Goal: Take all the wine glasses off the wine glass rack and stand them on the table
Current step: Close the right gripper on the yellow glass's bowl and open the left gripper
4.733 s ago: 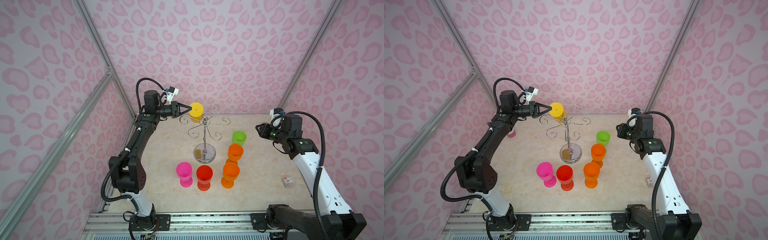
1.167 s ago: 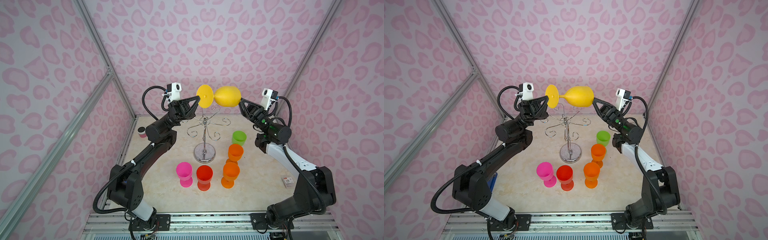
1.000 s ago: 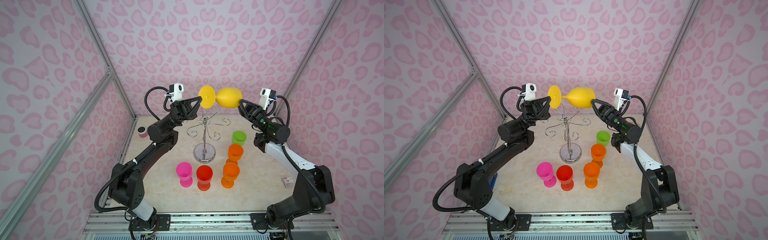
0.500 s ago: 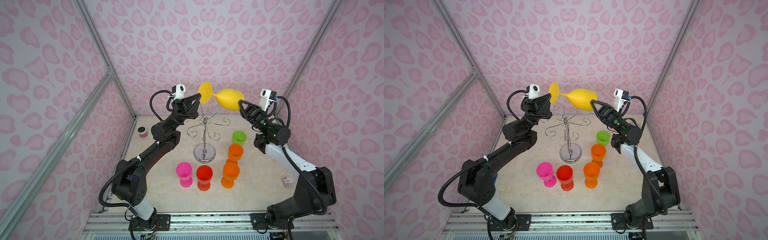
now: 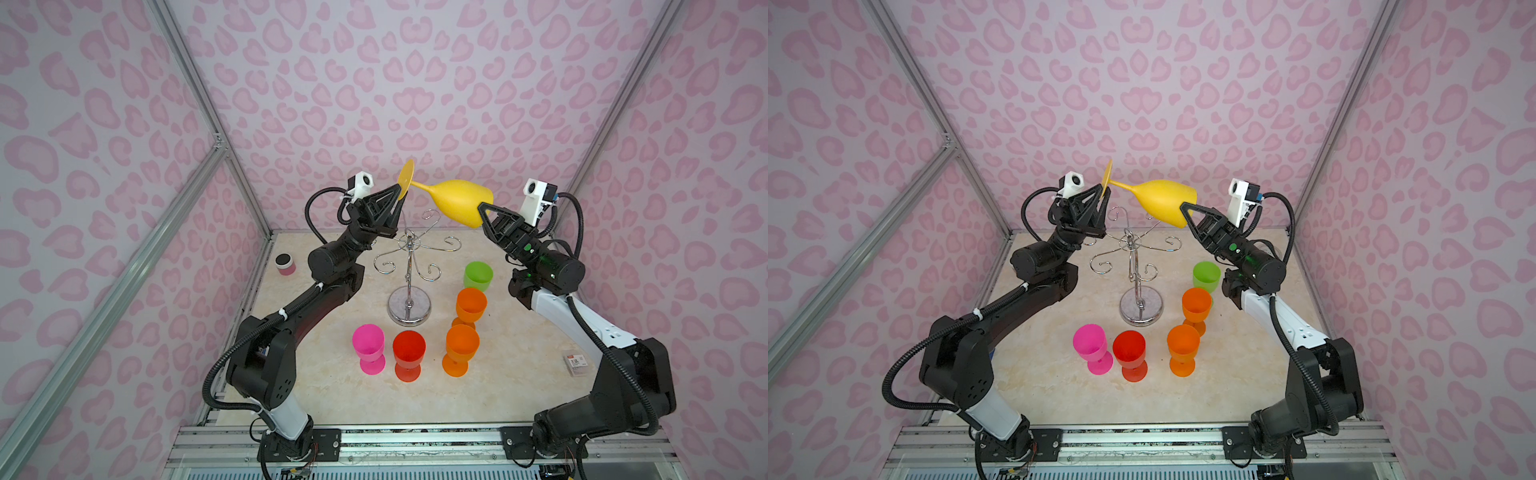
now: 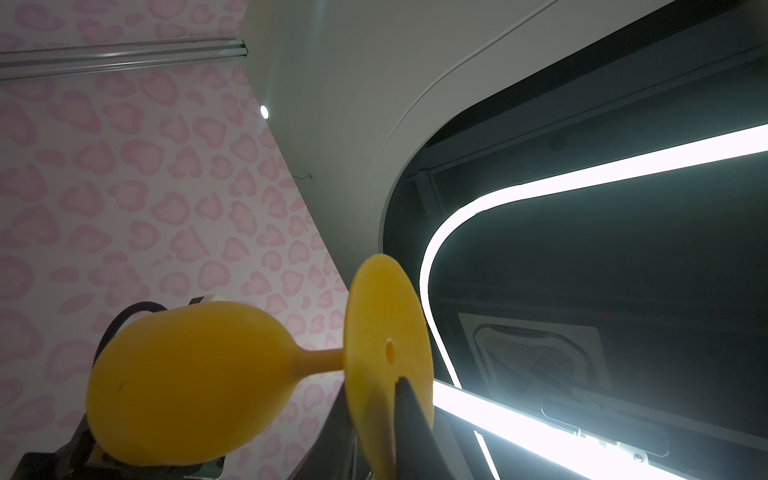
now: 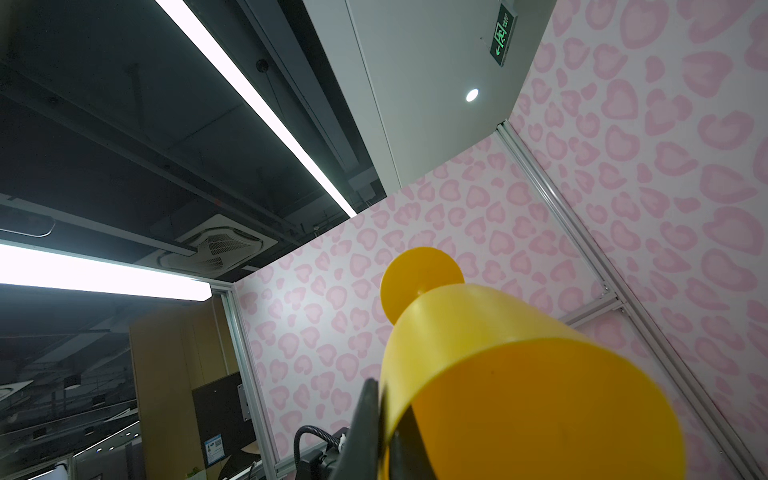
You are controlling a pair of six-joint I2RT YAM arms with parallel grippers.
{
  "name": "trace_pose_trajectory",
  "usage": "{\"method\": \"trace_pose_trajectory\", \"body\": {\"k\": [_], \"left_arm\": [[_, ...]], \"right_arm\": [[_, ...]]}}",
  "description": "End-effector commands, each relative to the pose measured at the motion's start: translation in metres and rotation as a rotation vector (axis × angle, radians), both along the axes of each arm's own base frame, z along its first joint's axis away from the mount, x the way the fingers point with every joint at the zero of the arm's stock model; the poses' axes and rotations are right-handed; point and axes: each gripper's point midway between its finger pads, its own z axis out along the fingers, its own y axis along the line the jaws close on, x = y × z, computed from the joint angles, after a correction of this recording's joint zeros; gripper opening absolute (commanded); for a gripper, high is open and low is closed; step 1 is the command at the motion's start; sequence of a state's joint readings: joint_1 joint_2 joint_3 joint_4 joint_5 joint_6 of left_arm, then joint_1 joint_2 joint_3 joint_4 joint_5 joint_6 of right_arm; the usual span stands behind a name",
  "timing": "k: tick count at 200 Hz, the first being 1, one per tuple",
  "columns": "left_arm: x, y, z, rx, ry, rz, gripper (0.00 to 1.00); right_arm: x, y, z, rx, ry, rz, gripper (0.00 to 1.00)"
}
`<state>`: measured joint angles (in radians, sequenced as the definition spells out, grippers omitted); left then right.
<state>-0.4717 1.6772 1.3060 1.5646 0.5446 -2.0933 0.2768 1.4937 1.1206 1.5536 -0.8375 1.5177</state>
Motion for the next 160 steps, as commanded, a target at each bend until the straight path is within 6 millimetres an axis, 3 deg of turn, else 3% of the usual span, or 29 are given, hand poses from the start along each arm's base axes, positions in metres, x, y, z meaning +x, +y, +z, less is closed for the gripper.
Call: {"method": "trace_pose_trajectory", "body": {"k": [1,46,53,97,129,160], "left_arm": [[-0.009,0.003,0.004,-0.014,-0.029,-0.008,0.23],[-0.013,0.006,0.006,-0.021,-0.034,0.004,0.35],[-0.013,0.006,0.005,-0.018,-0.034,0.008,0.42],[-0.024,0.002,-0.007,0.024,-0.066,0.041,0.59],[-0.039,0.001,-0.016,0.073,-0.133,0.084,0.64],[-0.062,0.002,-0.012,0.144,-0.248,0.149,0.66]], "right_arm": [[-0.004,-0.001,0.004,0.001,-0.016,0.001,0.00],[-0.003,-0.006,0.009,0.014,-0.015,-0.011,0.00],[-0.002,-0.007,0.009,0.016,-0.011,-0.016,0.00],[0.014,-0.015,0.017,-0.024,0.018,-0.092,0.00],[0.043,-0.006,0.007,-0.223,0.104,-0.281,0.00],[0.050,0.004,0.000,-0.514,0.116,-0.527,0.00]]}}
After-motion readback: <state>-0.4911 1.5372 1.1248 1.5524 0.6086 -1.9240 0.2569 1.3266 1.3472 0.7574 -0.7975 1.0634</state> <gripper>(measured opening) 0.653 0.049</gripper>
